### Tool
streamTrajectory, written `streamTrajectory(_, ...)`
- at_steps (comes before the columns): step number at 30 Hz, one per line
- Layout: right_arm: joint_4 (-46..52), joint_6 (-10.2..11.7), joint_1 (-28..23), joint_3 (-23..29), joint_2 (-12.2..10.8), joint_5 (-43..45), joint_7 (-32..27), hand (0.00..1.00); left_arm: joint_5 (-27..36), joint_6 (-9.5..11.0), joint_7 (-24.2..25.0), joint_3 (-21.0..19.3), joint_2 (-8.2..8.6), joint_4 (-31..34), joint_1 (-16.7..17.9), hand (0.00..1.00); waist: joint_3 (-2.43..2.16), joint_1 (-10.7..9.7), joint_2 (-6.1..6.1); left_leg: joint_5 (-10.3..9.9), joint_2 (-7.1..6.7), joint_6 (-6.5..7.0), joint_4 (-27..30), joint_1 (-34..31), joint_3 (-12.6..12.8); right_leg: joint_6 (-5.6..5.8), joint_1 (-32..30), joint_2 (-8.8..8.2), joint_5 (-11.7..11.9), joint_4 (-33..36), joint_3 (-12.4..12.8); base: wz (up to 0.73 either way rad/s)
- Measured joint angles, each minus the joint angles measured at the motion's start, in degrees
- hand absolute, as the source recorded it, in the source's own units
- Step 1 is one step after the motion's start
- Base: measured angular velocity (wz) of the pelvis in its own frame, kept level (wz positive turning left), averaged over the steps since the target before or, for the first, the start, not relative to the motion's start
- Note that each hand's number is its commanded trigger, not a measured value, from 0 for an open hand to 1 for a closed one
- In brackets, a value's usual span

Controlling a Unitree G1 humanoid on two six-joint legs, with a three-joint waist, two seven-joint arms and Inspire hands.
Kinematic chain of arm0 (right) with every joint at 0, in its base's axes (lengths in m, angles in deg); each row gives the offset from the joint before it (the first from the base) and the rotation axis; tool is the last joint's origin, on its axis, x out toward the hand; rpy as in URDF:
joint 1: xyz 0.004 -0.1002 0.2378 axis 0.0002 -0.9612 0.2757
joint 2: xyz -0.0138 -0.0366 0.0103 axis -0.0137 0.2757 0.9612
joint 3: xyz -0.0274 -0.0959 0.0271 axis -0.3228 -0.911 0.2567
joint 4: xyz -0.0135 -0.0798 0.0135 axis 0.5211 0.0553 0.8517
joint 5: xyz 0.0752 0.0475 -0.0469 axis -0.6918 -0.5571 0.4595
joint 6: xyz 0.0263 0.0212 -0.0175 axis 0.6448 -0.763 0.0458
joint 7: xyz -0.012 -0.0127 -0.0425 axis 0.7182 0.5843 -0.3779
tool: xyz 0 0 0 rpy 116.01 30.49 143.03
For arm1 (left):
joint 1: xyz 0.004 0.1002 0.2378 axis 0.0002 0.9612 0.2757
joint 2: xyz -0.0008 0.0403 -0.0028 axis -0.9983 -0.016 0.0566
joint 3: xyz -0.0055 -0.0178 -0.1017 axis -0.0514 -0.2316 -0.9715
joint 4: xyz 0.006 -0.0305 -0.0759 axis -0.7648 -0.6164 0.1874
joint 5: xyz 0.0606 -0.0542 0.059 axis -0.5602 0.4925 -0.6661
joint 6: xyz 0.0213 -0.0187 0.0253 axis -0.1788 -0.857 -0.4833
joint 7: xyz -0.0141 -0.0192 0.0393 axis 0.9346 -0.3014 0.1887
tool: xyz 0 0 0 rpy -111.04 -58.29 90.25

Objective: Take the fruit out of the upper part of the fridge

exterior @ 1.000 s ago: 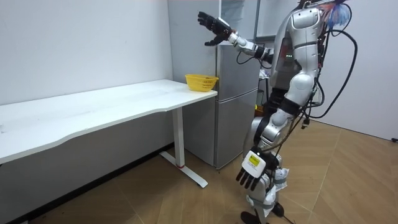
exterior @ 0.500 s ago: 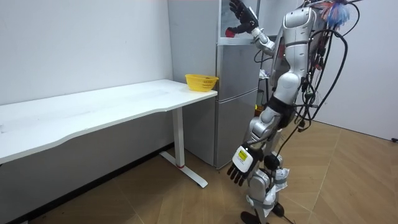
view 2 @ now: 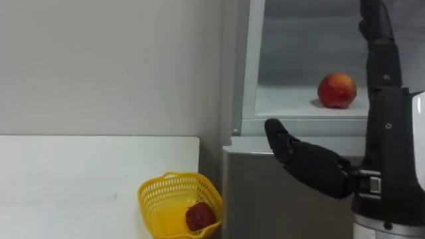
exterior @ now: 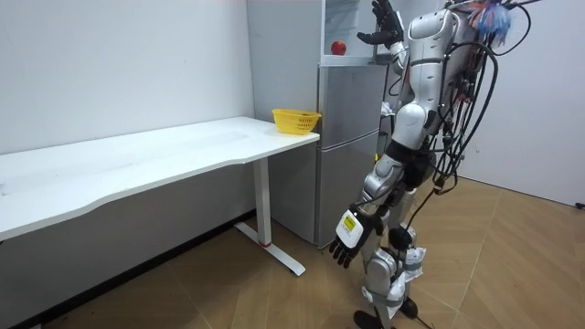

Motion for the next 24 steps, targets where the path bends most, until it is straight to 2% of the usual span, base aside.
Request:
streamTrajectory(5, 1.3, 0.0, -0.7, 0.6, 0.0, 0.1, -0.8, 0.0, 0.0, 0.0, 0.1, 1.1, 0.26, -1.2, -0.3, 0.0, -0.24, -1.1, -0.37, 0.0, 0.03, 0.0, -0.5, -0.5, 0.6, -0.02, -0.9, 0.39, 0.0, 0.1, 0.7, -0.08)
streamTrajectory(13, 0.4, 0.4, -1.3, 1.1, 0.0, -0.1, -1.4, 0.0, -0.1, 0.0, 0.0, 1.7, 0.38, -1.2, -0.8, 0.0, -0.19, -1.3, -0.62, -0.1, 0.16, -0.08, -1.1, 0.1, 1.3, -0.01, -0.5, 0.54, 0.0, 0.1, 1.1, -0.04)
streamTrajectory(16, -1.5, 0.4, -1.3, 1.7, 0.1, -0.4, -1.8, 0.0, 0.0, 0.0, 0.0, 1.7, 0.35, -1.2, -0.8, 0.0, 0.06, -1.3, -1.09, -0.1, 0.16, -0.08, -1.2, 0.2, 1.3, -0.01, -0.3, 0.5, 0.0, 0.2, 0.8, 0.0)
streamTrajectory(18, -4.7, 0.3, -1.2, 2.5, 0.4, -2.2, -1.7, 0.0, 0.0, 0.0, 0.0, 1.7, 0.2, -1.2, -1.0, 0.0, 0.53, -1.2, -1.77, -0.1, 0.16, -0.09, -1.3, 0.8, 1.3, 0.0, 0.0, 0.46, 0.0, 0.1, 0.8, 0.0)
streamTrajectory(22, -8.0, -0.2, -0.9, 5.1, 0.8, -6.1, -1.1, 0.0, -0.1, -0.1, 0.2, 1.6, 0.13, -1.2, -1.0, 0.0, 0.77, -1.0, -2.33, -0.1, 0.08, -0.08, -1.2, 0.8, 0.9, 0.03, 0.0, 0.42, 0.0, 0.0, 0.7, 0.01)
streamTrajectory(24, -10.8, -0.4, 0.5, 6.5, 1.7, -9.8, -0.8, 0.0, -0.1, -0.1, 0.3, 1.1, -0.07, -1.2, -1.1, 0.0, 0.81, -1.1, -2.83, -0.1, 0.03, -0.08, -0.9, 0.6, 0.5, 0.03, -0.1, 0.39, 0.0, -0.1, 0.7, 0.04)
